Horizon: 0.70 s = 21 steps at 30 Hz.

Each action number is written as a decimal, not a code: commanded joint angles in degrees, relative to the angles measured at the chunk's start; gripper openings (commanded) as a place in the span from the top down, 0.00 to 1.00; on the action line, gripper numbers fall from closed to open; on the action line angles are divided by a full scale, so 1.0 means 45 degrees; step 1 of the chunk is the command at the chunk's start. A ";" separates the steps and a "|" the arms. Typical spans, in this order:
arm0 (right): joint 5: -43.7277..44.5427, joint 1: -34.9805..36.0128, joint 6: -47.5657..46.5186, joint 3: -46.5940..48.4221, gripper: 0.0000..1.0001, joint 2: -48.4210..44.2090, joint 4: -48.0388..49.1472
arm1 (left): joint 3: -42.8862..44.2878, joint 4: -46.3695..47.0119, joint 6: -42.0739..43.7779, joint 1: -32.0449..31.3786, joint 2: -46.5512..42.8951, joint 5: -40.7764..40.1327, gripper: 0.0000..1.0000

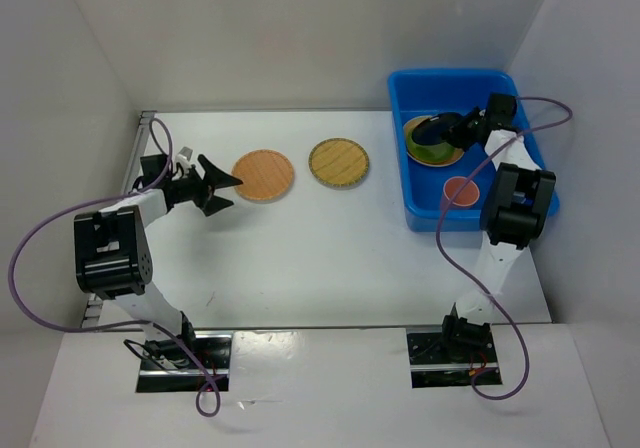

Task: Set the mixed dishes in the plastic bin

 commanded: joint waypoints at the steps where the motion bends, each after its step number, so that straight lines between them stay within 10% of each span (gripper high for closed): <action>1: 0.0303 -0.0010 0.0238 0.0190 0.97 0.0270 0.0560 | 0.0392 0.0410 0.0513 0.0076 0.0271 -0.0136 0.10; 7: 0.0187 -0.0010 0.0238 0.0307 0.83 0.0895 0.0190 | 0.0392 0.0410 0.0902 0.0076 0.1052 -0.0509 0.10; 14: 0.0458 -0.0010 0.0238 0.0991 0.32 0.1130 -0.0787 | 0.0392 0.0410 0.0903 0.0076 0.1775 -0.1484 0.10; 21: 0.0850 -0.0010 0.0238 0.1147 0.08 0.0408 -0.2095 | 0.0625 0.0527 0.0534 0.0076 0.2030 -0.2286 0.09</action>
